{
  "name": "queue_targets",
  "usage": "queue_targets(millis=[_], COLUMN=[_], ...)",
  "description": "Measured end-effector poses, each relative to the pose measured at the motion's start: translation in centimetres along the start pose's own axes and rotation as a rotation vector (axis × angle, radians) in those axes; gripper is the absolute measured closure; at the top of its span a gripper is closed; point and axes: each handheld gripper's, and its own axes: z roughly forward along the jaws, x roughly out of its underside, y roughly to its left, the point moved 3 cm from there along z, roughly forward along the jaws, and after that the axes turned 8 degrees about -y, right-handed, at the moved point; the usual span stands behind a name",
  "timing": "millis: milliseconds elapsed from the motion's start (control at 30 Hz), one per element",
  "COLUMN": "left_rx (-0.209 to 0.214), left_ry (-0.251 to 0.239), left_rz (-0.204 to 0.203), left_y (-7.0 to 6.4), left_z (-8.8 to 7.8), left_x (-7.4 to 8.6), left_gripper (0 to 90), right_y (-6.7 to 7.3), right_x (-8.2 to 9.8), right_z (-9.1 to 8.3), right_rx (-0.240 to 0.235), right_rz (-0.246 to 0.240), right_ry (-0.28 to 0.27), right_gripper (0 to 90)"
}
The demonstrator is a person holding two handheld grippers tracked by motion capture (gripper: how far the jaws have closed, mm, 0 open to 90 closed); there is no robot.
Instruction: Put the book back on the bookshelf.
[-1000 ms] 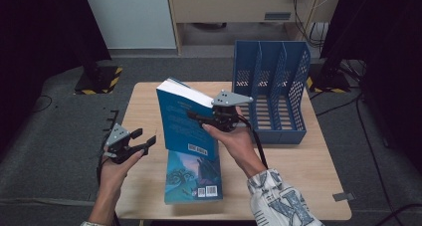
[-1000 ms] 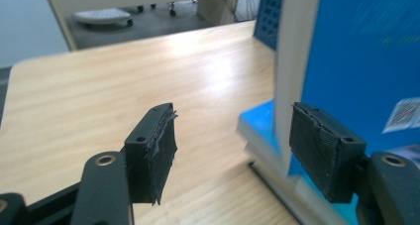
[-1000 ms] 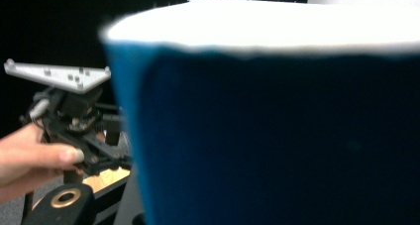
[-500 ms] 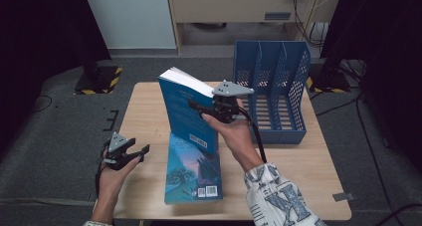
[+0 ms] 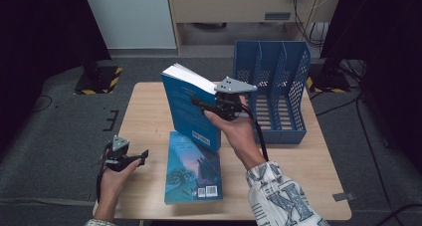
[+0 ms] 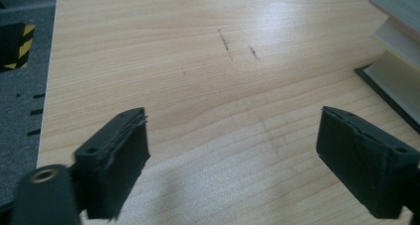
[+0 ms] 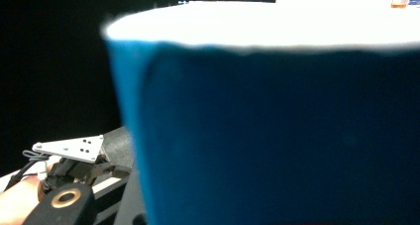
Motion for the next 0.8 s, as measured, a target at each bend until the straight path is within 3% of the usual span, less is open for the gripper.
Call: queue_targets(millis=[167,500,800], left_rx=[-0.005,0.0,0.003], left_ry=[0.019,0.041,0.062], left_rz=[-0.006,-0.012,0.009], left_y=[-0.2,-0.2,-0.5], left_z=[0.3,0.5,0.6], left_x=[0.2,0.6,1.0], left_gripper=[5.4,7.0,7.6], right_y=[0.0,-0.1,-0.5], right_x=[-0.2,-1.2,-2.1], right_z=[0.0,-0.7,-1.4], right_rx=[0.003,0.019,0.038], right_rz=[0.0,-0.012,-0.016], right_ry=[-0.003,-0.012,-0.022], right_gripper=[61.3,61.3,61.3])
